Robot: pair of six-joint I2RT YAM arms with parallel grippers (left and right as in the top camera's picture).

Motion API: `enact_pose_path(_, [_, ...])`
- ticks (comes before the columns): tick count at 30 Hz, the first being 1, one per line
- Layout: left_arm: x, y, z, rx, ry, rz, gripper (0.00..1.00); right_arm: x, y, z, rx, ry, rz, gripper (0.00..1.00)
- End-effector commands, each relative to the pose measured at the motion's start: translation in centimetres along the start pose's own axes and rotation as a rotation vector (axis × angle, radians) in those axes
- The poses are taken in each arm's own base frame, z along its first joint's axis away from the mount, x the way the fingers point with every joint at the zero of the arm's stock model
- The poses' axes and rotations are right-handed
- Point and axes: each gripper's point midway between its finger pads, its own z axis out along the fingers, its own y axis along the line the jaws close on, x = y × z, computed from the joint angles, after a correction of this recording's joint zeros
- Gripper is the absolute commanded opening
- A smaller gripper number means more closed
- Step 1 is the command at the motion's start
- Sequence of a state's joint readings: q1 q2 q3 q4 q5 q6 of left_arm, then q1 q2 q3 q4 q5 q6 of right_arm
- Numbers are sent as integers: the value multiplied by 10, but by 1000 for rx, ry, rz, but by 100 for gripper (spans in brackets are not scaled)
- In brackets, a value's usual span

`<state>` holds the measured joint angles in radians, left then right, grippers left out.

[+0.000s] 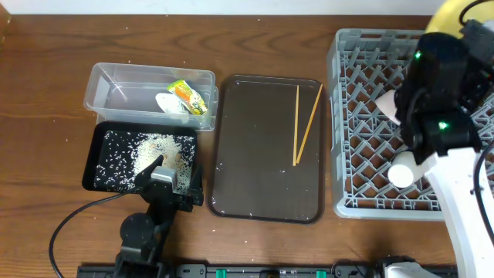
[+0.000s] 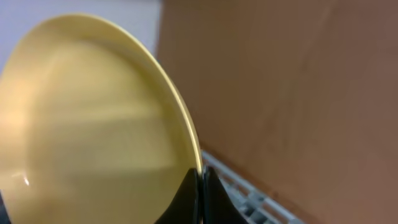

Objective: Sort waste into correct bins and load items into the dishwasher rack
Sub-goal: 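Lift the yellow plate and stand it upright in the dish rack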

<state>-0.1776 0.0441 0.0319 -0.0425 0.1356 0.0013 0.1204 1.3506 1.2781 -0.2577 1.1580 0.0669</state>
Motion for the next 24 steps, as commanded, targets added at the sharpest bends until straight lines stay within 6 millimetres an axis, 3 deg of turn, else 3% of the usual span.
enact_pose_path(1, [17,1,2,3,42,9,94,11,5,22,75,17,-109,1])
enact_pose_path(6, [17,1,2,3,42,9,94,38,44,56,102,28,-233,1])
enact_pose_path(8, [17,1,2,3,42,9,94,52,72,64,48,27,-306,1])
enact_pose_path(14, [17,1,2,3,42,9,94,77,129,57,-55,1,-376,1])
enact_pose_path(21, [17,1,2,3,42,9,94,97,160,52,-120,-9,-486,1])
enact_pose_path(24, [17,1,2,3,42,9,94,98,168,46,-153,-21,-536,22])
